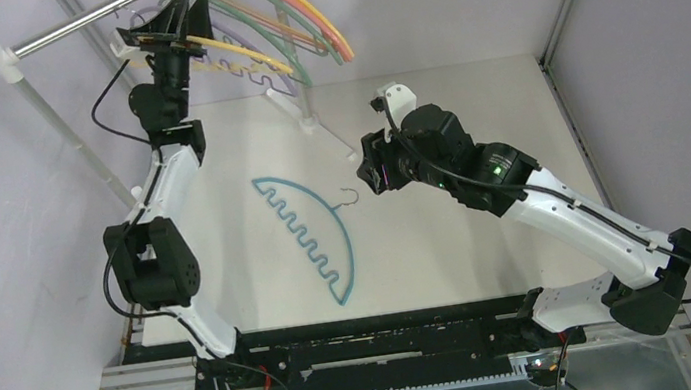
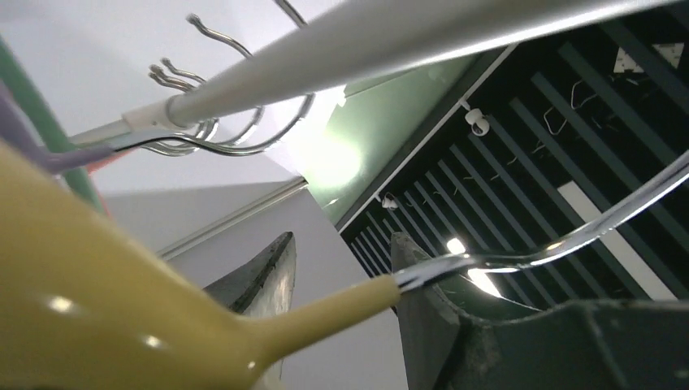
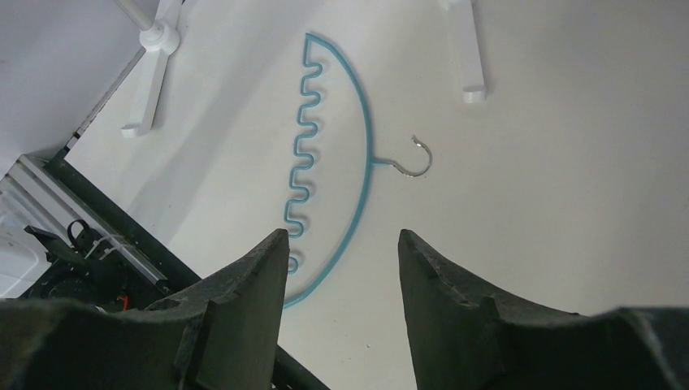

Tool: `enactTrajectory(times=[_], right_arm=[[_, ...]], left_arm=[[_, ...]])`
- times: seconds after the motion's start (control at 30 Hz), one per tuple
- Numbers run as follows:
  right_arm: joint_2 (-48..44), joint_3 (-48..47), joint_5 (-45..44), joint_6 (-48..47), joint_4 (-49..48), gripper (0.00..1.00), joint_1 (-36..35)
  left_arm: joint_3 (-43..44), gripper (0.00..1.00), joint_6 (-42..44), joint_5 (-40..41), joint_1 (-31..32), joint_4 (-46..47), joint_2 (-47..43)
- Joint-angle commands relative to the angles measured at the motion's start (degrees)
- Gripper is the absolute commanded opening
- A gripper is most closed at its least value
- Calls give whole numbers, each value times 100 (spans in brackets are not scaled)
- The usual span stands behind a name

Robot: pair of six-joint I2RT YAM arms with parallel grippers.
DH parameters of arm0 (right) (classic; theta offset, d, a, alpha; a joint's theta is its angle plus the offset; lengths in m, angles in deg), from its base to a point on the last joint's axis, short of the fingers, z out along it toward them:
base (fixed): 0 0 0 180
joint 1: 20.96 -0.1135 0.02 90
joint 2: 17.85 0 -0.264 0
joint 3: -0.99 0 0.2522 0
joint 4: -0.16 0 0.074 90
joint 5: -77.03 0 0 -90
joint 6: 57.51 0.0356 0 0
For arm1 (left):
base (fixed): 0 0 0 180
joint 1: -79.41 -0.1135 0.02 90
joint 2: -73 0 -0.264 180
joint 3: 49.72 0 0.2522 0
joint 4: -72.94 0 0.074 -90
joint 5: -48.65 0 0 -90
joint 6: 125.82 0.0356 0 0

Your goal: Organize the hangers

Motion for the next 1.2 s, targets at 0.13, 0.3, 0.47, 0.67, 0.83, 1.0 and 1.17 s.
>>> enactTrajectory(times=[0.13, 0.3, 0.47, 0.67, 0.83, 1.0, 1.17], right_arm=[[55, -62, 15, -137, -108, 60, 50], [111, -96, 25, -148, -132, 60, 61], [196, -133, 88, -165, -141, 59, 61], [244, -265, 83, -288, -188, 59, 63], [287, -482, 41, -557, -154, 60, 69], [345, -779, 262, -853, -144, 61, 104], [718, -1538, 1154, -1182, -137, 66, 122]], left_arm=[[581, 51, -142, 91, -83, 127, 131], [572, 51, 97, -55, -84, -90, -26], [544, 50, 114, -156, -82, -134, -164], [-161, 49, 286, -466, -86, -218, -692], [-1346, 49, 310, -733, -86, 103, -1140], [-2087, 49, 415, -948, -81, 209, -1481], [-2244, 49, 461, -1142, -81, 232, -1641]])
